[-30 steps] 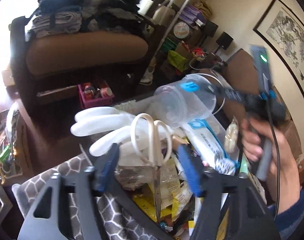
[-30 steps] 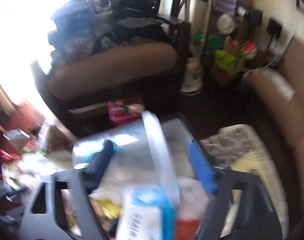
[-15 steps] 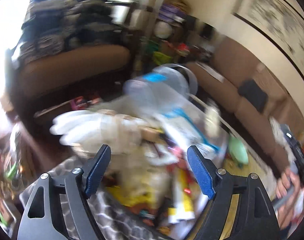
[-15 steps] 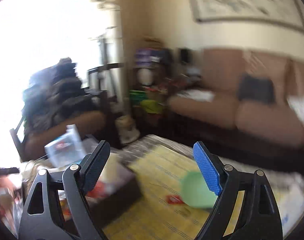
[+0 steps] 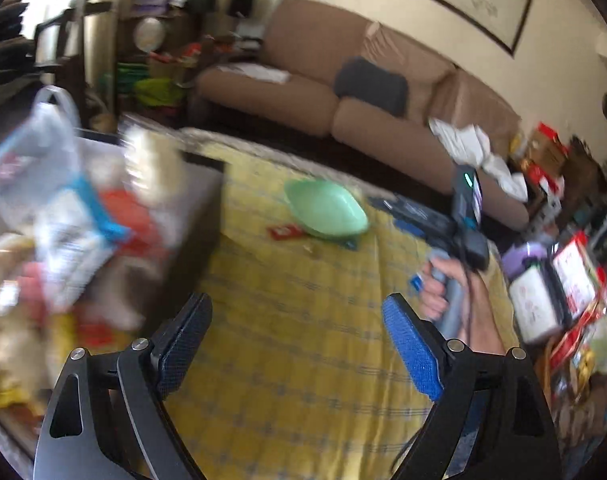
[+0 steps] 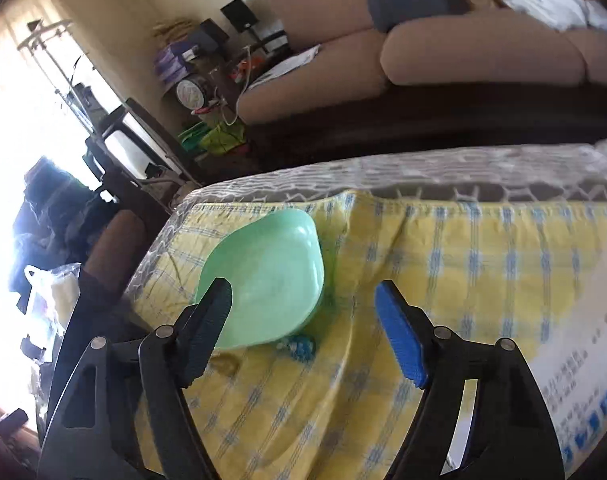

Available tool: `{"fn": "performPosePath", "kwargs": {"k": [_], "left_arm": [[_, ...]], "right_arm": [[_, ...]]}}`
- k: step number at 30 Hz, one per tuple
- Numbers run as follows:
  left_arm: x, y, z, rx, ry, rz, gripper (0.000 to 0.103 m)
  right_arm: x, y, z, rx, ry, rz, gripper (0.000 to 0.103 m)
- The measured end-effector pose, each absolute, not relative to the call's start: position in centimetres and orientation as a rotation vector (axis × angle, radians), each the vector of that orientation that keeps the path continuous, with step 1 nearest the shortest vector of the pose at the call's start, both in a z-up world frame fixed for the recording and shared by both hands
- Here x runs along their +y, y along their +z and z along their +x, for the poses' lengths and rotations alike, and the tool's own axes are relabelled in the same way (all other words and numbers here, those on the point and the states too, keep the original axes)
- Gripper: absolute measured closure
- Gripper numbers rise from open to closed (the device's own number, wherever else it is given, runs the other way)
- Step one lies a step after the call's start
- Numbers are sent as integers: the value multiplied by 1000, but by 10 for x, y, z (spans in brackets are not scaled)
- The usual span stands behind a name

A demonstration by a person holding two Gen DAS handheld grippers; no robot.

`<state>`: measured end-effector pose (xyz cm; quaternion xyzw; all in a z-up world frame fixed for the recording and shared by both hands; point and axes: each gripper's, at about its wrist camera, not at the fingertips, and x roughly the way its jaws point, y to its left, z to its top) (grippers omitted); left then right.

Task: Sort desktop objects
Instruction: 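Grasp the green dish rim with the right tool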

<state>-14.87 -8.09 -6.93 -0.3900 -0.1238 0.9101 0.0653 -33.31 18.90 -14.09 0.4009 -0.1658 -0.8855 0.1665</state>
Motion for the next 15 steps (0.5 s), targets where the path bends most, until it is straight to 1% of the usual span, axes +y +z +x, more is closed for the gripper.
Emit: {"fn": "performPosePath", "kwargs": {"k": [2, 3, 5, 6, 7, 8, 9, 10, 12, 13, 15], "left_arm": [[-63, -87, -158, -357, 2706, -1244, 13], [-54, -98, -160, -364, 2661, -1293, 13], [-46, -110, -160, -357, 2618, -1347, 13], [-43, -113, -160, -333, 2618, -1367, 13], [-39, -114, -159, -283, 2635, -1382, 13], [-38, -114, -158, -248, 2661, -1385, 13], [-40, -113, -159, -228, 2687, -1383, 13], [-43, -112, -159, -206, 2736, -1379, 13], [-47, -111, -162, -212, 2773, -1383, 13], [-49, -112, -165, -226, 2777, -1383, 13], [-50, -111, -176, -234, 2766, -1377, 13]], "right_arm": [[181, -152, -343, -410, -2579, 1174, 30], [179, -160, -349, -409, -2593, 1184, 29], [178, -179, -353, -468, -2538, 1176, 28], [177, -187, -357, -495, -2484, 1201, 34], [179, -184, -352, -461, -2508, 1153, 45], [179, -183, -350, -427, -2499, 1158, 78], [179, -185, -353, -391, -2483, 1212, 96], [188, -189, -355, -411, -2468, 1248, 98], [214, -189, -351, -616, -2415, 1231, 100], [228, -182, -344, -678, -2424, 1200, 99], [247, -157, -325, -640, -2556, 1111, 99]]}}
